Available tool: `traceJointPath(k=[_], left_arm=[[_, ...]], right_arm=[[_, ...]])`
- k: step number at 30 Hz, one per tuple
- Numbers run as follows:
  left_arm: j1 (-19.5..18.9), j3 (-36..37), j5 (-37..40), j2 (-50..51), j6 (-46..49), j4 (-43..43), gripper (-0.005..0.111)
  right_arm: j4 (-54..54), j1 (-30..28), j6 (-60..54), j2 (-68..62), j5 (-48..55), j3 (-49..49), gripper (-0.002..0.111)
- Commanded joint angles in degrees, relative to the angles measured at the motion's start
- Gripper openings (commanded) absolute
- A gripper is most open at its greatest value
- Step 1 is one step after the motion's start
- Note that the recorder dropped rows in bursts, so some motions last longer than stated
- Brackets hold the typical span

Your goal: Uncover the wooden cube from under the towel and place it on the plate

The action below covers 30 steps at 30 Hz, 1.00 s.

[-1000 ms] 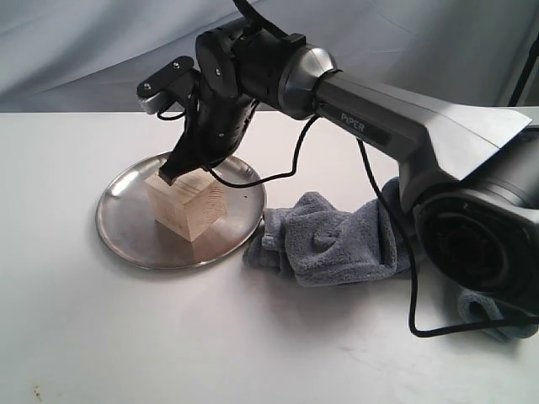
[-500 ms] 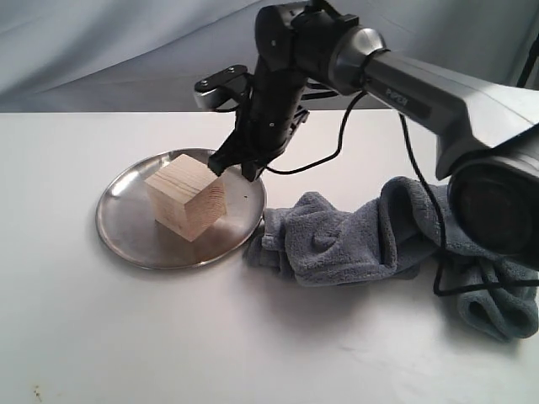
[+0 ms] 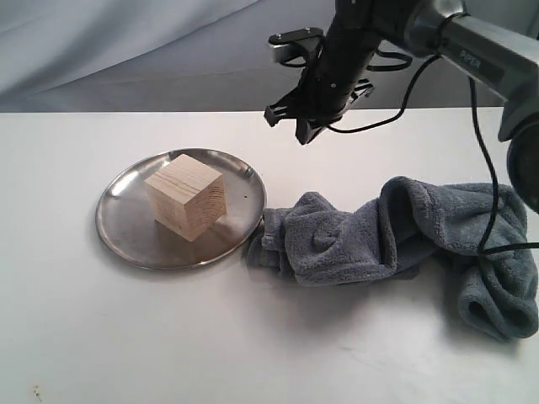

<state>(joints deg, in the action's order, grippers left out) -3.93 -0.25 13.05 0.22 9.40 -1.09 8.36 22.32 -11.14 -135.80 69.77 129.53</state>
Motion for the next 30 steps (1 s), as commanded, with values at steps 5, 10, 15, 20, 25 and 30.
traceJointPath(k=[5,10,15,20,25,30], left_arm=[[-0.13,0.25,-0.74,-0.22,-0.16,-1.05,0.0],[-0.13,0.25,-0.74,-0.22,-0.16,-1.05,0.0],[-0.13,0.25,-0.74,-0.22,-0.16,-1.05,0.0],[-0.13,0.25,-0.74,-0.22,-0.16,-1.05,0.0],[-0.13,0.25,-0.74,-0.22,-0.16,-1.05,0.0],[-0.13,0.25,-0.74,-0.22,-0.16,-1.05,0.0]], right_arm=[[-0.48,-3.02,0.2,6.03,0.2,0.26,0.0],[-3.24,-4.55,1.07,8.67,0.2,0.26,0.0],[-3.35,-5.8,1.86,10.7,0.2,-0.87,0.0],[-8.36,-6.44,1.86,13.52,0.2,-6.77,0.0],[-12.79,-6.91,1.38,17.08,0.2,-13.46,0.0],[-9.06,-10.45,1.36,19.51,0.2,-17.27,0.0]])
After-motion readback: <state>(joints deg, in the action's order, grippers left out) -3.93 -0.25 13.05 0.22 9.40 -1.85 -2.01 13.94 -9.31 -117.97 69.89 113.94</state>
